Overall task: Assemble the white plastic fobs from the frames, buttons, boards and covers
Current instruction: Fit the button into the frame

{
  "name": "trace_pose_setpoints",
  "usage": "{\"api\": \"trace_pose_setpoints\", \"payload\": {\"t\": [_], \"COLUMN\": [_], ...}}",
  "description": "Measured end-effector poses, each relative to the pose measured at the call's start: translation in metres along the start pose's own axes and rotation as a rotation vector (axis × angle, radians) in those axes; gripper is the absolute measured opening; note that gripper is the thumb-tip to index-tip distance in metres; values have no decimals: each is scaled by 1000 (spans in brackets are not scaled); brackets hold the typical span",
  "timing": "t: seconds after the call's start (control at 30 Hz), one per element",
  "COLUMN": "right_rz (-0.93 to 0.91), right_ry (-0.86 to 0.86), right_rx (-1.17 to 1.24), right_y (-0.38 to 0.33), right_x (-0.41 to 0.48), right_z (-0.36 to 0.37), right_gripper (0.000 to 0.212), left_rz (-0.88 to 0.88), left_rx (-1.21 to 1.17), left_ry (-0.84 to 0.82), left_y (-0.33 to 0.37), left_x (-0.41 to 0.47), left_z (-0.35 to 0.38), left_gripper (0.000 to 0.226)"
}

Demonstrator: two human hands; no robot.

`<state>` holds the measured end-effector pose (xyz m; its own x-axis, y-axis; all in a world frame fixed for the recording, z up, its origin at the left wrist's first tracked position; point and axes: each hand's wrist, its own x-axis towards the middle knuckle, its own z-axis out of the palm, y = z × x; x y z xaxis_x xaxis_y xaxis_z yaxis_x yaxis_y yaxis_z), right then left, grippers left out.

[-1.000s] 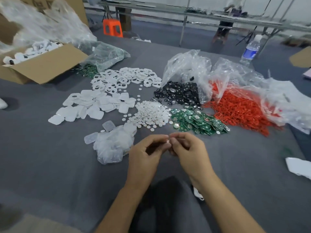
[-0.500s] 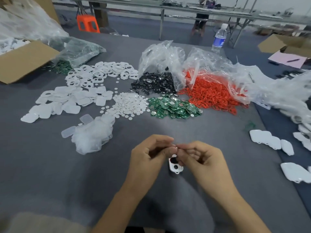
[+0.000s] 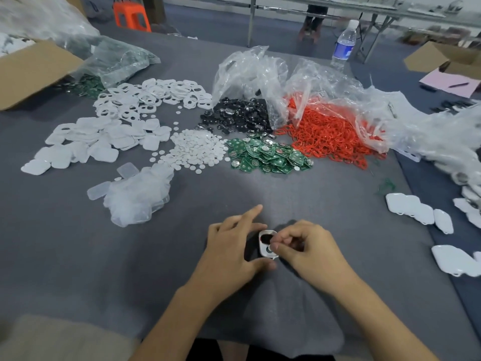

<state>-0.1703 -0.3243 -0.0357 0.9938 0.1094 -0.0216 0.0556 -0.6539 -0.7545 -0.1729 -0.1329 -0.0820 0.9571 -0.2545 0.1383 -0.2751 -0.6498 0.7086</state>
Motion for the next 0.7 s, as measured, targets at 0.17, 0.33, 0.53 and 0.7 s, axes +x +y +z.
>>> {"api": "trace_pose_setpoints", "payload": {"t": [0.17,0.33,0.53,0.7], "right_rz": [16,85,199,243], "right_ry": [-16,-21,-82,-140], "right_rx": [-40,-36,1,-23], "right_y": [3,1,-4,-7], "right_x": [5,7,13,22], "right_z": [4,6,4,1], "right_gripper": [20,18,21,23], "left_rz": [-12,-25,-43,-55], "left_rx": [5,7,0,-10], "left_ry": [-4,6,13,-1], "left_y": [-2,-5,-7,-8], "left_x": [1,2,2,2], "left_z": [3,4,6,6], "left_gripper": [106,101,97,93]}}
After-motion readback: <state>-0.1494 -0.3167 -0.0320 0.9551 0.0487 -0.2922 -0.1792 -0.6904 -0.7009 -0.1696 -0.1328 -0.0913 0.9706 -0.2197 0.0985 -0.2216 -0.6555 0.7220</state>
